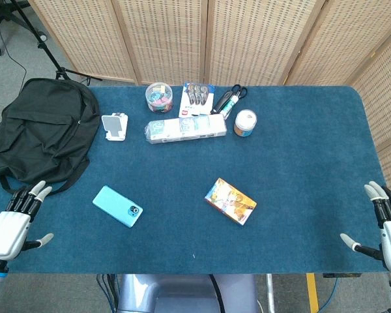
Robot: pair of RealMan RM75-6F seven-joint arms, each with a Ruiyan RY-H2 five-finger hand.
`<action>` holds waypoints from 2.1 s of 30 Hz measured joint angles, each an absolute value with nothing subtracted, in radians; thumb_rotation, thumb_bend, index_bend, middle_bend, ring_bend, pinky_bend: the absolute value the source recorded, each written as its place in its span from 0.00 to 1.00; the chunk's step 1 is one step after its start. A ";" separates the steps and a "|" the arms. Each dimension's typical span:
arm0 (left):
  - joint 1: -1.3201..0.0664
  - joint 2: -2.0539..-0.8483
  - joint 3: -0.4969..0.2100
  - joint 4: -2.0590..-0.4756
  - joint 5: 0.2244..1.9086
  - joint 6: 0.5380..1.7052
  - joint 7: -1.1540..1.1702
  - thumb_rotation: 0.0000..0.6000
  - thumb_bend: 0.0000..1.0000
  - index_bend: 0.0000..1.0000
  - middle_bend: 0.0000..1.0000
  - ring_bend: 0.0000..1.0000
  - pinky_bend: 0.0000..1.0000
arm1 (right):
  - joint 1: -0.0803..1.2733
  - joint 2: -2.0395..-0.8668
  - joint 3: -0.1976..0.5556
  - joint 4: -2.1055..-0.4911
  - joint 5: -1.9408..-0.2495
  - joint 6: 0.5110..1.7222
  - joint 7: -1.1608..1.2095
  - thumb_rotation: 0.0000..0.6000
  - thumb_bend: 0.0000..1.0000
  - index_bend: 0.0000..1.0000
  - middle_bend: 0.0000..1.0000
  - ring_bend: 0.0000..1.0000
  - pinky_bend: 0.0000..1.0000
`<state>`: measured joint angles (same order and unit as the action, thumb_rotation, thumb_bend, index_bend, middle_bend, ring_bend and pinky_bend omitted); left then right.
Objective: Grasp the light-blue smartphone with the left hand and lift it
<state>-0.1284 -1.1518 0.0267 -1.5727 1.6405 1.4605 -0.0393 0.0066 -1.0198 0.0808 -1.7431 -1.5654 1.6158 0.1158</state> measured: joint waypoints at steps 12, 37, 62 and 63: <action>-0.226 -1.348 0.025 -1.414 1.630 1.290 0.079 1.00 0.21 0.00 0.00 0.00 0.00 | 0.014 -1.014 0.084 -1.742 -1.547 1.591 0.136 1.00 0.00 0.00 0.00 0.00 0.00; -0.402 -1.635 -0.008 -1.140 1.626 1.150 0.147 1.00 0.31 0.00 0.00 0.00 0.00 | 0.014 -0.986 0.089 -1.745 -1.533 1.584 0.197 1.00 0.00 0.00 0.00 0.00 0.00; -0.439 -1.682 0.008 -1.042 1.611 1.178 0.080 1.00 0.62 0.42 0.00 0.00 0.00 | 0.014 -0.980 0.089 -1.747 -1.532 1.581 0.214 1.00 0.00 0.00 0.00 0.00 0.00; -0.440 -1.682 0.007 -1.042 1.611 1.179 0.083 1.00 0.63 0.42 0.00 0.00 0.00 | 0.014 -0.979 0.089 -1.747 -1.532 1.580 0.214 1.00 0.00 0.00 0.00 0.00 0.00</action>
<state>-0.4404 -1.6823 0.0072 -1.0415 1.6108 1.1792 0.0829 0.0136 -0.9794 0.0891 -1.7473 -1.5315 1.5805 0.2139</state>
